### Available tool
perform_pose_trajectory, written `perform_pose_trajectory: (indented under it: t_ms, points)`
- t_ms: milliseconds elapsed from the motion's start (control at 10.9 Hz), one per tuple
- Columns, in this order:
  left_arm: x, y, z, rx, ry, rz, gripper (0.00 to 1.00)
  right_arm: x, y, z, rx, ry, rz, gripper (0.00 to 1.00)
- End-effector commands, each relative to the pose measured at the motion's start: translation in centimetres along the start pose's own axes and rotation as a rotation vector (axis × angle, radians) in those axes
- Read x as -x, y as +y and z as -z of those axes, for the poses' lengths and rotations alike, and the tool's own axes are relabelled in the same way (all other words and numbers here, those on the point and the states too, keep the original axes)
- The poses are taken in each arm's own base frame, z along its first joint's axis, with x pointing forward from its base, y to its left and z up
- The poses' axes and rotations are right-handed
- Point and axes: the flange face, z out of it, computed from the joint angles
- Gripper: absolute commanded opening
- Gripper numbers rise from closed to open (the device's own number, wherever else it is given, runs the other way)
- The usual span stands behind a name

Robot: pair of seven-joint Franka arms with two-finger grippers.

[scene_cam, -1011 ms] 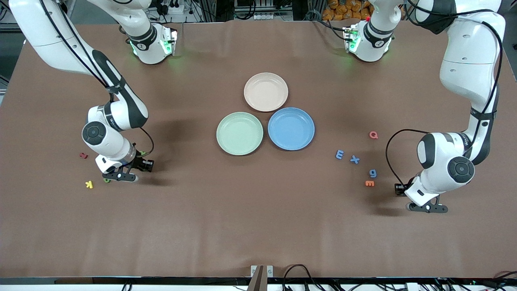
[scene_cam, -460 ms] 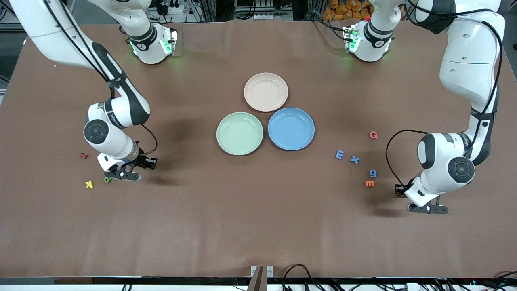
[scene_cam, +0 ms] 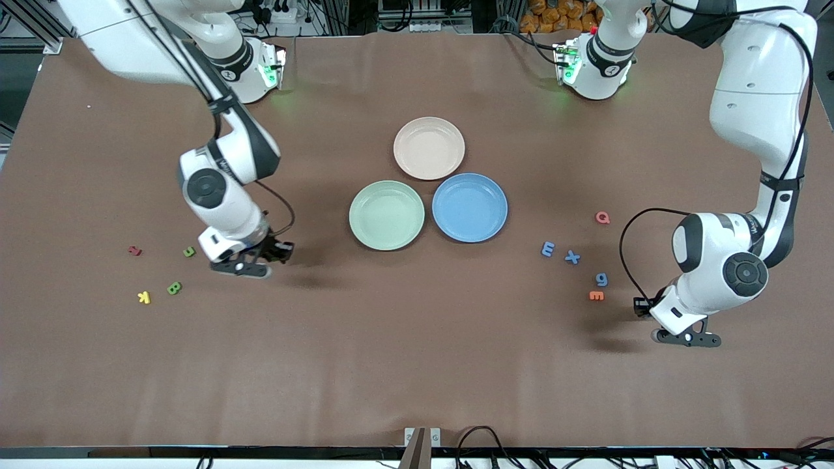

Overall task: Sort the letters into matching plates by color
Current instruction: 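Place the green N on the green plate with the right gripper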

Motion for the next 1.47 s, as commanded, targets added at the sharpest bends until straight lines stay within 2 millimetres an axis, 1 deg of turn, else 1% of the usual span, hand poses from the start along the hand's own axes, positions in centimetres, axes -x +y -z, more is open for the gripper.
perform_pose_trajectory:
  t_ms: [0,92,184,276,368,460,551,643,735,919,1011,1103,1379]
  points:
    - [0.6,2.5,5.3,0.035,-0.051,-0.039,0.00,3.8,-6.6,1.4,-0.009,-0.004,-0.019,0.20]
    - [0.7,3.6,6.6,0.043,-0.066,-0.048,0.00,5.1,-8.6,1.5,-0.011,-0.005,-0.021,0.21]
    - [0.9,4.6,7.8,0.050,-0.075,-0.058,0.00,6.8,-10.8,1.6,-0.014,-0.007,-0.021,0.20]
    - [1.2,5.0,8.7,0.054,-0.083,-0.066,0.00,8.3,-12.7,1.6,-0.017,-0.008,-0.029,0.21]
    - [1.6,6.0,9.1,0.065,-0.104,-0.055,0.00,9.7,-15.0,2.0,-0.029,-0.006,-0.039,0.20]
    - [2.1,7.4,10.1,0.068,-0.101,-0.017,0.00,11.2,-17.1,2.0,-0.039,-0.011,-0.047,0.21]
    - [2.4,8.8,10.8,0.070,-0.103,0.016,0.00,12.5,-18.9,1.9,-0.044,-0.016,-0.049,0.20]
    - [2.9,10.3,11.3,0.076,-0.109,0.030,0.00,13.1,-19.7,1.6,-0.046,-0.020,-0.060,0.20]
    - [3.4,11.1,11.9,0.075,-0.110,0.043,0.00,13.6,-20.4,1.2,-0.046,-0.025,-0.051,0.20]
    - [4.6,14.3,12.9,0.081,-0.114,0.087,0.00,14.0,-20.9,0.4,-0.042,-0.036,-0.054,0.21]
    - [5.0,16.4,13.6,0.089,-0.113,0.110,0.00,13.9,-20.9,0.3,-0.039,-0.039,-0.060,0.50]
    - [5.6,17.6,13.5,0.087,-0.125,0.116,0.00,14.0,-20.7,0.2,-0.026,-0.045,-0.060,0.99]
    - [7.2,20.8,12.8,0.090,-0.152,0.131,0.00,12.9,-19.7,0.6,-0.016,-0.034,-0.056,1.00]
